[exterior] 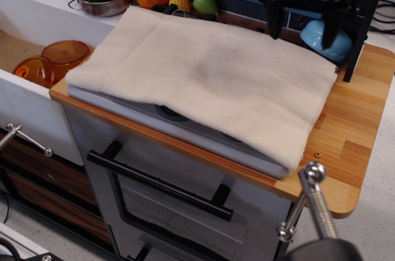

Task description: Fold cloth in half

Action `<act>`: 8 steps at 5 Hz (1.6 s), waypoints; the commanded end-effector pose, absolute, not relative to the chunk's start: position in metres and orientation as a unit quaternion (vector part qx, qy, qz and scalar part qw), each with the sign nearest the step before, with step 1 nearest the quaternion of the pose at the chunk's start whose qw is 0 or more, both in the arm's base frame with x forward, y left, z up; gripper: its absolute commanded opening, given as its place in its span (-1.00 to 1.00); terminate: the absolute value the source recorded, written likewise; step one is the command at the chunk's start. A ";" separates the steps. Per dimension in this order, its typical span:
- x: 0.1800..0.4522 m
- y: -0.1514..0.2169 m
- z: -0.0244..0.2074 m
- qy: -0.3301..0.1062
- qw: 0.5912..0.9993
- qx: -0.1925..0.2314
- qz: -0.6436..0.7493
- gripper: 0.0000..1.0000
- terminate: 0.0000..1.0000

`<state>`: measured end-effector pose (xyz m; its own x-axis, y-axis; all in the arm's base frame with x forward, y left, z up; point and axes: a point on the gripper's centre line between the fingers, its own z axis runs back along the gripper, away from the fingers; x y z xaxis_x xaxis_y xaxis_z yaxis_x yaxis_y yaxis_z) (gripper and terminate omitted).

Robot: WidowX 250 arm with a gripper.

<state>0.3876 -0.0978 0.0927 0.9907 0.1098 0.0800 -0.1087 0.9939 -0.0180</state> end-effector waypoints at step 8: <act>0.388 -0.105 0.039 -0.002 0.984 0.167 0.057 -1.00 -1.00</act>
<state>0.3805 -0.1036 0.0220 0.9924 0.1198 -0.0286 -0.1024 0.9319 0.3479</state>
